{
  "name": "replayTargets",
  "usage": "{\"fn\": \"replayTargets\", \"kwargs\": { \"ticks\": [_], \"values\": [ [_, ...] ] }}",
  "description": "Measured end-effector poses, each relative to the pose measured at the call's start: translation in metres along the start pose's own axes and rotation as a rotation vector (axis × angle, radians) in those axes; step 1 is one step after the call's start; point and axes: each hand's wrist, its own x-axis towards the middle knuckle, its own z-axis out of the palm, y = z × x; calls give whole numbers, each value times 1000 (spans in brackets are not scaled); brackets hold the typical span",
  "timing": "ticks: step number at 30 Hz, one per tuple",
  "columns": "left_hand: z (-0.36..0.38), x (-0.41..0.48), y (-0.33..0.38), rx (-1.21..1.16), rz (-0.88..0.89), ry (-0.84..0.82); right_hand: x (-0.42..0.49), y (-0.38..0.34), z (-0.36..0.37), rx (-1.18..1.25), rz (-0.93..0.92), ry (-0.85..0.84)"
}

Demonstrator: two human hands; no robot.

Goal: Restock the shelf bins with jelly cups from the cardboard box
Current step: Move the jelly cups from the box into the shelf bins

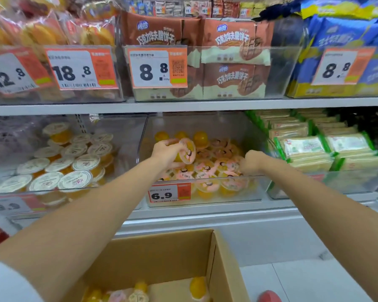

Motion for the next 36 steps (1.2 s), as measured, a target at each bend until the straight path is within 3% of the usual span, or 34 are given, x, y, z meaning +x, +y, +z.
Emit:
{"fn": "replayTargets", "kwargs": {
  "ticks": [2, 4, 6, 9, 11, 13, 15, 17, 19, 21, 23, 26, 29, 33, 36],
  "values": [
    [5, 7, -5, -45, -34, -51, -1, 3, 0, 93, -18, 148],
    [9, 13, -10, -77, -55, -104, 5, 3, 3, 199, -72, 407],
    [15, 17, -12, -25, -34, -131, 9, -2, 2, 478, -135, 512],
    [29, 19, -8, 259, 151, -188, 15, -25, -5, 977, -220, 125],
    [41, 24, -3, 347, 259, -247, 26, -34, -3, 1066, -257, -38],
    [50, 38, -1, 369, 311, -290, 44, -35, 1, 1105, -244, -21],
    [54, 54, 0, 424, 359, -274, 65, -33, 2, 1127, -175, 108],
    [50, 70, 0, 635, 488, -152, 85, -32, -1, 986, -123, 349],
    [39, 85, -6, 1021, 649, -23, 100, -34, 0, 720, -60, 549],
    [29, 99, -17, 1368, 664, -39, 115, -34, 6, 592, -57, 552],
    [25, 110, -29, 1519, 593, -104, 127, -36, 15, 460, -43, 511],
    [26, 117, -33, 1512, 548, -137, 137, -40, 17, 128, -2, 594],
    [23, 114, -34, 1549, 526, -152, 137, -42, 21, -37, 2, 586],
    [21, 101, -23, 1448, 610, -75, 114, -46, 18, -31, -4, 562],
    [13, 64, -12, 1403, 761, 66, 70, -59, 19, 43, -153, 670]
  ]
}}
